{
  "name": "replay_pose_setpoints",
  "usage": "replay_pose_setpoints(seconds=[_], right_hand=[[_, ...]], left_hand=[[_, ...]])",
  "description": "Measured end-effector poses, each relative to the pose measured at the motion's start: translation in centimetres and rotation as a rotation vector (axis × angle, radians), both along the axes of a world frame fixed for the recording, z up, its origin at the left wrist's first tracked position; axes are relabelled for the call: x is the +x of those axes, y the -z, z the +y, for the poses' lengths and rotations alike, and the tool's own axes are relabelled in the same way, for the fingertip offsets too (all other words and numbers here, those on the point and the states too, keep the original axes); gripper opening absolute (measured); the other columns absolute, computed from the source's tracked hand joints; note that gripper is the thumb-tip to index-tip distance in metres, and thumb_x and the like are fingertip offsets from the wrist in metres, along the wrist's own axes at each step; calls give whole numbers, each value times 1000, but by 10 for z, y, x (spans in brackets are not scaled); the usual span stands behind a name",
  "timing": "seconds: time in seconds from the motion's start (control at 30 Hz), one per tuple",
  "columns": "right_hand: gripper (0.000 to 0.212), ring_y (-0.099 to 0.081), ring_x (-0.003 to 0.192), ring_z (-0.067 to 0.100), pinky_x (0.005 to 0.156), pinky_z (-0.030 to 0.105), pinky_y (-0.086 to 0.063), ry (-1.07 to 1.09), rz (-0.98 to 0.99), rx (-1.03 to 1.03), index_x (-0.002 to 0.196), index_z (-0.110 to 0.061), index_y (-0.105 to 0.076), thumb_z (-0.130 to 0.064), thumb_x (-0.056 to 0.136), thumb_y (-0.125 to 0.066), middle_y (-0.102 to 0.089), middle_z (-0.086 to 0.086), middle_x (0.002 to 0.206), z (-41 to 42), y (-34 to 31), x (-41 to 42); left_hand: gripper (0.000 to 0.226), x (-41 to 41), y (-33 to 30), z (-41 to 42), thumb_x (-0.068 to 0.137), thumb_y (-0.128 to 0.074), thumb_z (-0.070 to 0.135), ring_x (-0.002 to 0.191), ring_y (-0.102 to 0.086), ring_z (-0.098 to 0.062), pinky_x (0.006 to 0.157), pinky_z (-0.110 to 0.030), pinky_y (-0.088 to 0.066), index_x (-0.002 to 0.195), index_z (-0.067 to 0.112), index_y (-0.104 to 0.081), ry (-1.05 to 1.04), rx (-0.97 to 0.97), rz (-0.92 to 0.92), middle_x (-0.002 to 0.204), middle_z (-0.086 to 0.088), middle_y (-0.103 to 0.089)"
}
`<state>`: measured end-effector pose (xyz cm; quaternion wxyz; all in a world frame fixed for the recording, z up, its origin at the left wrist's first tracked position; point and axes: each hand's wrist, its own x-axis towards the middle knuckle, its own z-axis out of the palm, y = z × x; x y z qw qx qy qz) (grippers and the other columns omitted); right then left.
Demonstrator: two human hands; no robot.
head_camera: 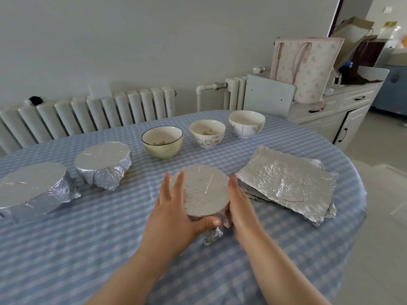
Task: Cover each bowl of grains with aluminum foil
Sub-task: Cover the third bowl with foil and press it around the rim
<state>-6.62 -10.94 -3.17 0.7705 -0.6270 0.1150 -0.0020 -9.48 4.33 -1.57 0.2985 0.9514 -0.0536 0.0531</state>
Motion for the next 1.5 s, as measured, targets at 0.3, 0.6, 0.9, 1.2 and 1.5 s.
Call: replay_pose_setpoints(seconds=[0.3, 0.6, 0.9, 1.2, 1.5], right_hand=[[43, -57, 119, 11, 107, 30, -40, 233, -229, -29, 133, -13, -55, -36, 105, -32, -62, -3, 130, -5, 4, -37], [23, -62, 88, -3, 78, 20, -46, 83, -280, -385, 106, -28, -61, -29, 103, -38, -69, -17, 93, 4, 1, -44], [44, -44, 61, 17, 68, 33, -35, 43, -71, -188, 74, 2, -52, -29, 103, -41, -50, 7, 59, -14, -11, -30], [58, -64, 76, 23, 78, 36, -48, -15, -4, -94, 93, 7, -65, -47, 98, -44, -69, 12, 79, -17, -4, -20], [59, -46, 49, 19, 42, 26, -35, -74, 78, 44, 109, 0, -63, -46, 103, -26, -60, 12, 69, -24, -22, 2]], left_hand=[[135, 0, -2, 1, 42, -43, 96, 146, -23, -23, 109, -42, -33, 151, 38, 10, 12, 0, 16, 161, 8, 20], [133, 0, -2, -2, 45, -45, 97, 146, -22, -18, 111, -39, -35, 151, 34, 3, -11, -34, -7, 160, 10, 5], [133, -1, -3, -3, 44, -44, 95, 145, -25, -21, 110, -40, -36, 153, 31, -2, -14, -31, 5, 159, 10, 6], [133, -1, -2, -3, 43, -42, 99, 143, -26, -21, 109, -42, -39, 152, 31, -5, -14, -46, -5, 157, 16, 6], [128, -6, -4, 2, 47, -14, 105, 143, -26, -25, 109, -42, -36, 153, 33, -1, -10, -166, 25, 154, 20, 15]])
